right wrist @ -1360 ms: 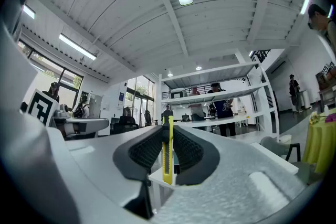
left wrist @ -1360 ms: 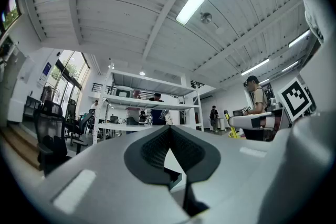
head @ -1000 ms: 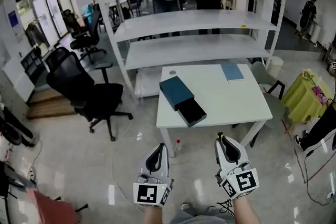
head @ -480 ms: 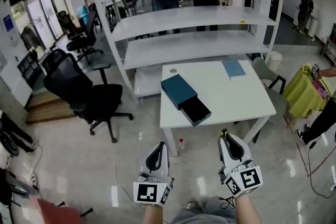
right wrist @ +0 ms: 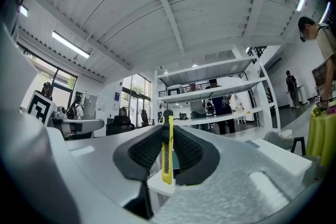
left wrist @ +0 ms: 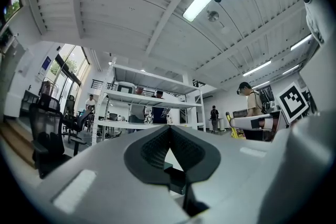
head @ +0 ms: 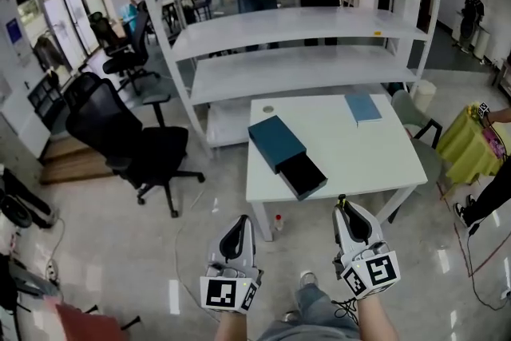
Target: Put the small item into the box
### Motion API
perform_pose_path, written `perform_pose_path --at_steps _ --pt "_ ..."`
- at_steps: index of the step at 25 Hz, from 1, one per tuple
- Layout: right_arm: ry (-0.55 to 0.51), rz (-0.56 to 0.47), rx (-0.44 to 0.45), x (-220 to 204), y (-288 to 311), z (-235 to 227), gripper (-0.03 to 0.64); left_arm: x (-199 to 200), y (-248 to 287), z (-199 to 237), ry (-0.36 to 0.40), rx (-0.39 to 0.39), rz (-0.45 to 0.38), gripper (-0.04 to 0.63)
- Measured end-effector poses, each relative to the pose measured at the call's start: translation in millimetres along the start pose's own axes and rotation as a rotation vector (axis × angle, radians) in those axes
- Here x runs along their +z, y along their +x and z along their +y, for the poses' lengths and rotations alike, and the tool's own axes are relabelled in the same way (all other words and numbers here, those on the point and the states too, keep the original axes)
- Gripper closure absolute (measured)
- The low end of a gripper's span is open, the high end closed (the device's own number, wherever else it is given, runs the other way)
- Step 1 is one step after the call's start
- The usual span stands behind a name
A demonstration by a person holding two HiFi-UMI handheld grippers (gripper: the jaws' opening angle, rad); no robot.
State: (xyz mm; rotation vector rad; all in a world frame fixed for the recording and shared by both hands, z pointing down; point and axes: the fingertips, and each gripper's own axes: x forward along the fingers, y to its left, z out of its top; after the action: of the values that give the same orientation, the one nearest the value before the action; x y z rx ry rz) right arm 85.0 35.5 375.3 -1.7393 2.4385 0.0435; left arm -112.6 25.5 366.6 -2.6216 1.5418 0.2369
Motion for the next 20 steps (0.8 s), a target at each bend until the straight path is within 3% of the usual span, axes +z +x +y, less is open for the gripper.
perform_pose_path --at_steps 20 --pt "0.008 0.02 0.169 -6.1 123.2 -62.1 0.551 -6.6 120.8 20.1 0.038 0.095 -0.019 0.584"
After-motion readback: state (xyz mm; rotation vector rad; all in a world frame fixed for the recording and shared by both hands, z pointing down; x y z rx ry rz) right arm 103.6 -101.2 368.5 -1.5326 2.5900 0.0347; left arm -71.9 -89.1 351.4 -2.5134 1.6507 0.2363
